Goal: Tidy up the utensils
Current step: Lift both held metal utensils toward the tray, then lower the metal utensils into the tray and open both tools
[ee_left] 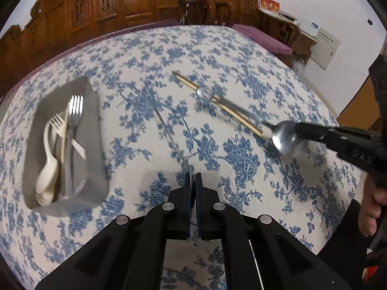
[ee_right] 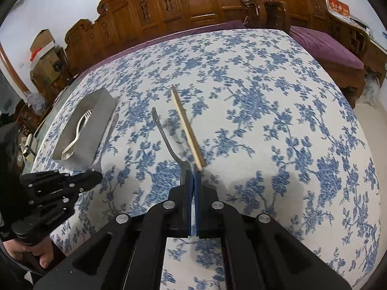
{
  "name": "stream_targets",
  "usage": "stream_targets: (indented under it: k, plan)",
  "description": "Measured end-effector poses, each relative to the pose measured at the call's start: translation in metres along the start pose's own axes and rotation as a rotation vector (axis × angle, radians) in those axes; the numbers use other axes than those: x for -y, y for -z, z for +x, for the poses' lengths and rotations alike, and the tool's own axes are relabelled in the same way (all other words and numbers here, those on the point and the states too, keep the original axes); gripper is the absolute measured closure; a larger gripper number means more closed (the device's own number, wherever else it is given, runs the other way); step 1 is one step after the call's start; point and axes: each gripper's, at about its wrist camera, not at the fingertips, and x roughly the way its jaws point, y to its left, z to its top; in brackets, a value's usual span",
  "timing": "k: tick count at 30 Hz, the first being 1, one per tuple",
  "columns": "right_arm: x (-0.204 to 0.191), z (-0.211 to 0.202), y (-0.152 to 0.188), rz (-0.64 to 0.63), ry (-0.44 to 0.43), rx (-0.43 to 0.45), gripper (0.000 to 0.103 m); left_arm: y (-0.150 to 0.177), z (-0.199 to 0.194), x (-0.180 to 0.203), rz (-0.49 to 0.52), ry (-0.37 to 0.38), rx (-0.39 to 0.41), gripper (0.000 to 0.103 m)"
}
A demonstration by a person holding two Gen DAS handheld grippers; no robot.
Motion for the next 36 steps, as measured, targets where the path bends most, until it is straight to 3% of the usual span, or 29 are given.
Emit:
stream_targets:
  k: [14,23,31,36]
  plan:
    - [-0.064,0.014,-0.030,-0.065,-0.034,0.025,0.100,-0.023,-0.044,-0.067,-0.025,-0.049,0.076,0.101]
    - [-0.111,0.028,-0.055,-0.121,-0.053,0.034,0.100,-0.019,-0.034,-0.125,-0.084,-0.068,0.030,0.101]
    - [-0.150,0.044,-0.071,-0.174,-0.053,0.023,0.100,-0.012,-0.018,-0.154,-0.118,-0.088,-0.019,0.100]
    - [-0.171,0.058,-0.080,-0.193,-0.048,0.007,0.100,-0.009,-0.024,-0.168,-0.147,-0.095,-0.002,0.093]
